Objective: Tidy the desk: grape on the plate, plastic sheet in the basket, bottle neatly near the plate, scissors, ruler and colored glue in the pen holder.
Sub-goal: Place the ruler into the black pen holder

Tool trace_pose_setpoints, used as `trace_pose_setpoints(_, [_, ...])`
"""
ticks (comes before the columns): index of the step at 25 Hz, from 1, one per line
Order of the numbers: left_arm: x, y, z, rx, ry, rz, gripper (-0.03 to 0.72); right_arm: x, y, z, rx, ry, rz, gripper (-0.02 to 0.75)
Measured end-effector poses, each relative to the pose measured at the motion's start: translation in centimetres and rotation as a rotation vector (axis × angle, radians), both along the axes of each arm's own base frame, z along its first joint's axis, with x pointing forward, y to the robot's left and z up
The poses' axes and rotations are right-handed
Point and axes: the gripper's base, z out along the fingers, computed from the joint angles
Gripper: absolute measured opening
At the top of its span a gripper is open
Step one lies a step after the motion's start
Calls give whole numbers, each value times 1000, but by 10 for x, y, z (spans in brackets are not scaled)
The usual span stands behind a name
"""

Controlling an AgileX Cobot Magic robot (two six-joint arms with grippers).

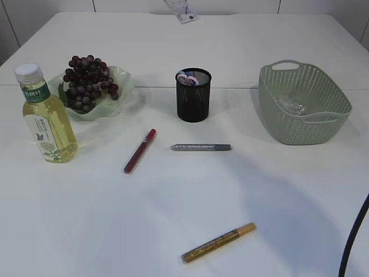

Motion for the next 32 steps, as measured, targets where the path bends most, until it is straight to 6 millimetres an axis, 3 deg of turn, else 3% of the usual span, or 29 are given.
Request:
trace_pose_setpoints(7, [0, 0, 0, 3, 0, -4, 237, 1, -11, 11, -72, -85, -66, 306])
trace_pose_setpoints(14, [0, 0, 0, 4, 0, -5, 236, 14, -14, 30, -38, -325, -125, 306])
trace_pose_setpoints(32, [2, -1, 2, -7, -37, -11, 237, -5, -30, 94, 32, -668, -150, 305])
